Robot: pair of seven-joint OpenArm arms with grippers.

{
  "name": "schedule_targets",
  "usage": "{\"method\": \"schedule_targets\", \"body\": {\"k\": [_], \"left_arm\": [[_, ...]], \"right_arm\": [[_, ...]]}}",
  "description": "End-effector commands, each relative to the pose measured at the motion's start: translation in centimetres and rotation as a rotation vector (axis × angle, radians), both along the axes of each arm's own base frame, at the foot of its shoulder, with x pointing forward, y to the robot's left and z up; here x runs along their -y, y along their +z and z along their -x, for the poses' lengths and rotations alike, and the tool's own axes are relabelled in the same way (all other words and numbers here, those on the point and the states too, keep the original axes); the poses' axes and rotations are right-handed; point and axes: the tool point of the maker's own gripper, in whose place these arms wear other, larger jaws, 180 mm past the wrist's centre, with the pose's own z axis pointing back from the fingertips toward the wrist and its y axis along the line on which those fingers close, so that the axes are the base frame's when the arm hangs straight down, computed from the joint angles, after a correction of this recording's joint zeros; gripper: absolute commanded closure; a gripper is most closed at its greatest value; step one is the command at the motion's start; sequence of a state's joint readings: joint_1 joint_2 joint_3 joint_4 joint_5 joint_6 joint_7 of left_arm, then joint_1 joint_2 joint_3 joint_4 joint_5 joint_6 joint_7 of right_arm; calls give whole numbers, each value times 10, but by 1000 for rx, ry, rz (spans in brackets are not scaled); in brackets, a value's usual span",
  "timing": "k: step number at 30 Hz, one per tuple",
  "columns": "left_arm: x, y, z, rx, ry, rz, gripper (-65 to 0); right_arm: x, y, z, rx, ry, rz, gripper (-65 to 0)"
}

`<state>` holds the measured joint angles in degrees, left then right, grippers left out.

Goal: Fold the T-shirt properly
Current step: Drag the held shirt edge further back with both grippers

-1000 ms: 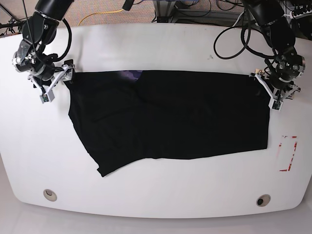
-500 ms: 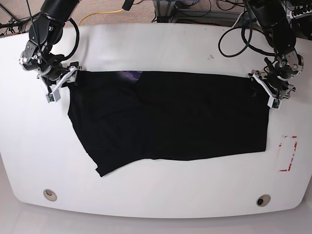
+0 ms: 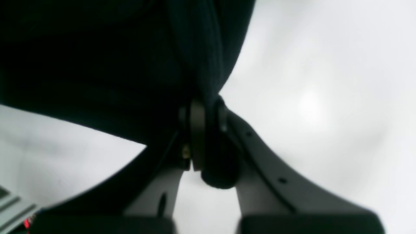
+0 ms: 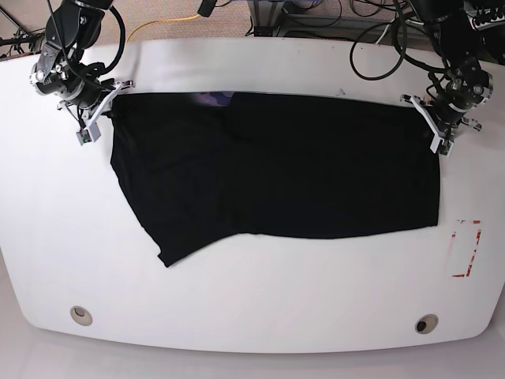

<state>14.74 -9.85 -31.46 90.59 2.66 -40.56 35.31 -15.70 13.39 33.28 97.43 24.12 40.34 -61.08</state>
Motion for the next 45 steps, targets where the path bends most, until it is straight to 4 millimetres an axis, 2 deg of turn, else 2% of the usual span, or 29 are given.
{"method": "schedule_targets", "body": {"k": [1,7,11,13,14,16,17,19,21,22,24,26,28,30,33,37,45], "left_arm": [[-16,4,20,-63,0,-97,-56],[-12,7,58,-116,-40,-143,-56],[-9,6,78,-153,-60,-155,-60],[-9,4,84,-166,-63,-155,-94],[-10,4,86,-170,-61,-156,-138],[-10,4,86,-170,-59,-155,-224],[-10,5,85,-165,-61,-158,-278],[-8,10,80,-150,-69,-164,-390],[-6,17,75,-127,-78,-173,-456],[-4,21,72,-114,-84,-177,-474],[0,32,63,-75,-96,-182,-478],[5,48,48,-13,-101,-177,-478],[6,58,39,7,-96,-171,-478],[0,71,24,45,-72,-172,-478],[-14,89,3,101,-16,-187,-478],[-22,111,-26,169,25,-199,-478],[-25,137,-62,257,50,-191,-476]], "right_arm": [[11,15,4,26,12,63,0],[10,4,48,-65,31,83,0],[10,-1,67,-109,36,86,0],[9,-1,72,-115,38,87,0],[9,0,75,-115,38,90,-22],[11,5,73,-100,30,101,-119],[12,8,72,-90,25,107,-200],[14,18,66,-52,1,117,-423],[19,29,62,-13,-20,139,-580],[20,35,59,5,-24,149,-634],[18,45,47,52,-14,145,-642],[16,53,33,94,-16,120,-604],[24,62,20,114,-19,134,-560],[26,66,3,134,-21,129,-533],[25,71,-25,169,-22,111,-533],[13,73,-65,205,7,62,-533],[0,66,-140,203,40,-45,-528]]}}
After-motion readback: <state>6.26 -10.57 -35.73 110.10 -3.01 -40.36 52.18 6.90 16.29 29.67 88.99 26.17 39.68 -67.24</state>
